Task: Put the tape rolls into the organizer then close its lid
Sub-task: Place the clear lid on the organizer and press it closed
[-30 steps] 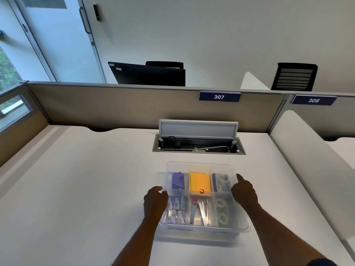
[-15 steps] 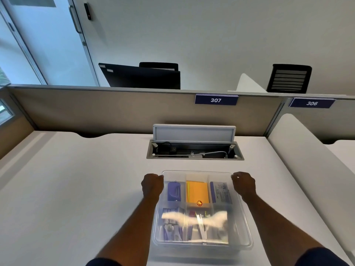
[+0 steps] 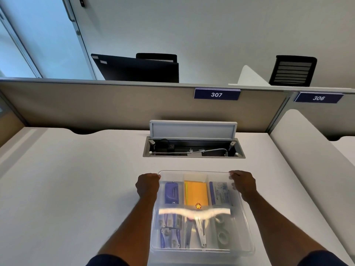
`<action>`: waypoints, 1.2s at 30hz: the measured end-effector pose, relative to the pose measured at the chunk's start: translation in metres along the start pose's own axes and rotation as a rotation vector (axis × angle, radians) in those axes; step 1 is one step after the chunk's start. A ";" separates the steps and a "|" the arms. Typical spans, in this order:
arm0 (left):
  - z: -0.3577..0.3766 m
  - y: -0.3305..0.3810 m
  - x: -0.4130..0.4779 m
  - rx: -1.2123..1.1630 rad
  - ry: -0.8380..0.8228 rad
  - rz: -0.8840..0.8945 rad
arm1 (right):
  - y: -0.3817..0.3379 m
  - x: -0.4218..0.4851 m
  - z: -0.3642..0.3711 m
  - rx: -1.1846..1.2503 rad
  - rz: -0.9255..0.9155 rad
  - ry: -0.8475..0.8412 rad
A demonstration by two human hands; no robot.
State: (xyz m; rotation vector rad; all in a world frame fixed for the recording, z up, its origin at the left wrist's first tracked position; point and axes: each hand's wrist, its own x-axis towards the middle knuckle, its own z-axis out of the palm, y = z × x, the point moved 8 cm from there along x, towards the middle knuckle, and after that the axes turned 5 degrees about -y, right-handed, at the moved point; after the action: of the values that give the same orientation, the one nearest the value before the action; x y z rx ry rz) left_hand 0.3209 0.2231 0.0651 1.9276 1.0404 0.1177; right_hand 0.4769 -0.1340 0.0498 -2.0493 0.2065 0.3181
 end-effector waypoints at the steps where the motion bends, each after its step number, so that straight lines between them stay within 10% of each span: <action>1: 0.000 0.000 0.000 0.000 0.006 -0.002 | 0.002 0.000 0.000 0.024 0.009 0.000; 20: 0.012 -0.025 -0.019 -0.111 -0.157 0.018 | 0.018 -0.028 -0.005 -0.250 -0.049 0.010; 36: -0.010 -0.073 -0.105 -0.073 -0.150 0.057 | 0.075 -0.098 -0.025 0.144 0.041 -0.176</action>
State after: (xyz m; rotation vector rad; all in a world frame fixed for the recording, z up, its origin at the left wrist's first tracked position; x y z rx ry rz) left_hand 0.2040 0.1726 0.0481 1.8699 0.8710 0.0416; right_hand 0.3665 -0.1905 0.0285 -1.8657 0.1584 0.4922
